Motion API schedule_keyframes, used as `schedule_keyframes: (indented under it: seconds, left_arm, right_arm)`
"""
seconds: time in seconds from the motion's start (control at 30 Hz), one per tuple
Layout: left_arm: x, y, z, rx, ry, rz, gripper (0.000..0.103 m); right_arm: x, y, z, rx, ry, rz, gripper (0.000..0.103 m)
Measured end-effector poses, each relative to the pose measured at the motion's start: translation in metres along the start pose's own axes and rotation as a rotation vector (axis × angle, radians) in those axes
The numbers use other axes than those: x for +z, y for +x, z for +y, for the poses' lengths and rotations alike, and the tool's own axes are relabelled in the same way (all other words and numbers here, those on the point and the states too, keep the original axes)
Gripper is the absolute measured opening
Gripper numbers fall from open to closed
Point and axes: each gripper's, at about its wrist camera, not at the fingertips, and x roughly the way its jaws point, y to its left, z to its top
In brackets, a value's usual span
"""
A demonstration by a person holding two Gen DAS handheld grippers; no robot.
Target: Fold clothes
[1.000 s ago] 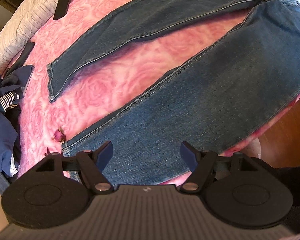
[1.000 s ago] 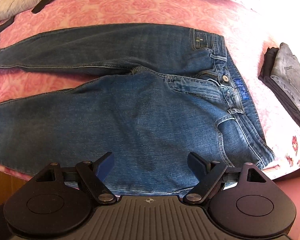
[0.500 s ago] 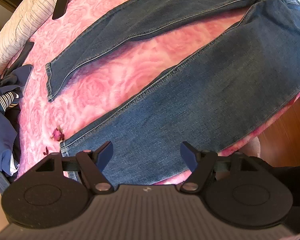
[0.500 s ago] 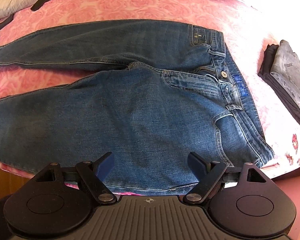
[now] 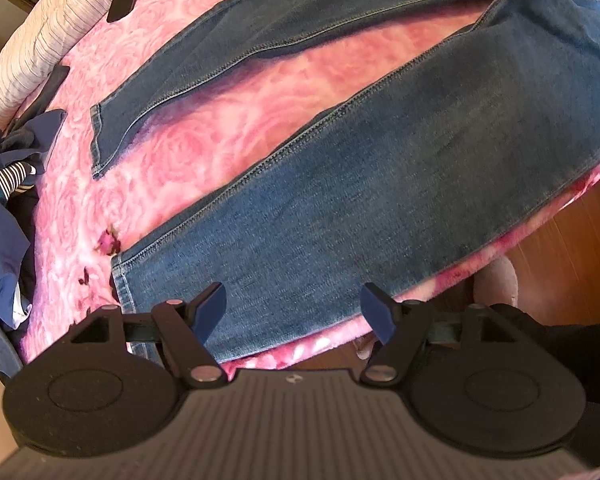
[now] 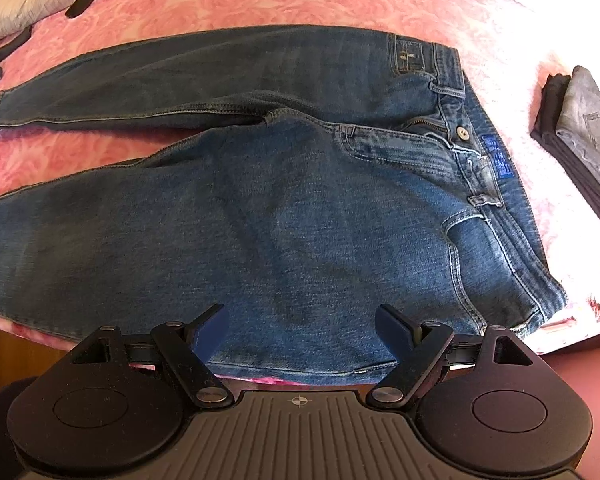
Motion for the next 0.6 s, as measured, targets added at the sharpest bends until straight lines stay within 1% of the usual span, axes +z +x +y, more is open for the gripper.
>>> schedule_keyframes:
  seconds: [0.1,0.23,0.37,0.47,0.6]
  left_arm:
    - [-0.003,0.0,-0.001,0.002,0.002,-0.003,0.071]
    - [-0.008,0.002,-0.002,0.005,0.01,0.013,0.071]
    - [-0.01,0.007,-0.001,0.0,0.007,0.054,0.071]
    - [-0.012,0.014,0.004,-0.021,-0.011,0.088,0.071]
    - [-0.017,0.023,0.014,-0.052,-0.035,0.095,0.071]
  right_arm:
    - [-0.001,0.001,0.0,0.006,0.001,0.004,0.083]
    - [-0.001,0.004,0.004,0.02,-0.015,0.006,0.083]
    - [-0.001,0.006,0.011,0.025,-0.058,0.02,0.083]
    - [0.0,0.007,0.018,0.015,-0.077,0.033,0.083]
    - [0.006,0.007,0.031,-0.002,-0.097,0.051,0.083]
